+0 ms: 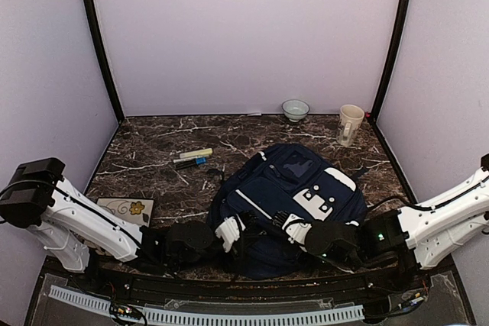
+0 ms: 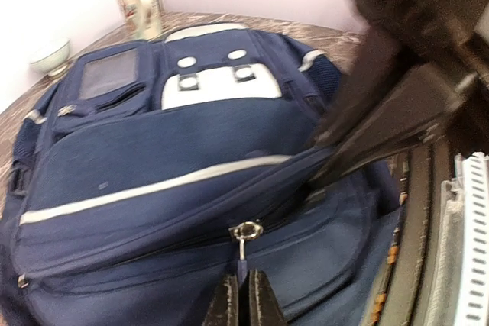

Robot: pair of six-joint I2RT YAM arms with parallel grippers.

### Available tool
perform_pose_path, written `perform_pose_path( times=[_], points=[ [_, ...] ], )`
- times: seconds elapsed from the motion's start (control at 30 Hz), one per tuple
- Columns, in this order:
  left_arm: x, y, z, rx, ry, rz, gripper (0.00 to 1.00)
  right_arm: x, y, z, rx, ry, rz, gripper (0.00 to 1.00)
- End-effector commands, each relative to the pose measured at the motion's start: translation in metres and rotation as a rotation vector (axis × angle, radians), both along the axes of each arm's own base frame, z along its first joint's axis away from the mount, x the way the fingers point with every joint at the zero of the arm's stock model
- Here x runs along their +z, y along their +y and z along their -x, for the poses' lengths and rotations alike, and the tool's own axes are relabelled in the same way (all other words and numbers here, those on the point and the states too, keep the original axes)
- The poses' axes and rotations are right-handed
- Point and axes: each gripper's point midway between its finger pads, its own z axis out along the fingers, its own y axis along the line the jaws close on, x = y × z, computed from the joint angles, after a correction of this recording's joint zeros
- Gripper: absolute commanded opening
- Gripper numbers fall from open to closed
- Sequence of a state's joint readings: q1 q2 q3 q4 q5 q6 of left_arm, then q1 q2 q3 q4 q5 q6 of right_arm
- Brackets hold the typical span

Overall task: Pack the student bag
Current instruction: Unzip the second largest pocket of the student bag.

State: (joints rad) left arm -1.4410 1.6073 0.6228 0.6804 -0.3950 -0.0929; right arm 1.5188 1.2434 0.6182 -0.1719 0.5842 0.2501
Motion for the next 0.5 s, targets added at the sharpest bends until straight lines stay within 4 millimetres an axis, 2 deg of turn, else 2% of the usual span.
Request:
perform_pose_path(
  times=[0.0,0.07,0.17,0.2,0.3,0.33,0.4,0.47],
  points=[
    [0.0,0.044,-0.036,0.143,0.023,0.013,0.0,0.004,-0.008,0.003,-0.026,0.034,-0.045,0.0],
    [-0.004,0.056,-0.045,0.179,0.026,0.007,0.0,0.004,-0.007,0.004,-0.021,0.039,-0.046,0.0],
    [-0.005,0.057,-0.042,0.151,0.022,-0.012,0.0,0.005,-0.003,0.005,-0.005,0.04,-0.051,0.0],
    [-0.005,0.054,-0.039,0.122,0.025,-0.015,0.0,0.007,0.001,0.006,0.006,0.042,-0.058,0.05],
    [-0.005,0.047,-0.03,0.062,0.035,-0.006,0.0,0.017,0.012,0.007,0.03,0.033,-0.08,0.47],
    [-0.005,0.047,-0.029,0.056,0.038,0.0,0.0,0.023,0.017,0.007,0.035,0.026,-0.096,0.56],
    [-0.002,0.044,-0.027,0.042,0.043,0.017,0.0,0.032,0.029,0.006,0.051,0.005,-0.135,0.67],
    [0.0,0.043,-0.024,0.028,0.048,0.031,0.0,0.036,0.039,0.005,0.062,-0.016,-0.148,0.69]
  ],
)
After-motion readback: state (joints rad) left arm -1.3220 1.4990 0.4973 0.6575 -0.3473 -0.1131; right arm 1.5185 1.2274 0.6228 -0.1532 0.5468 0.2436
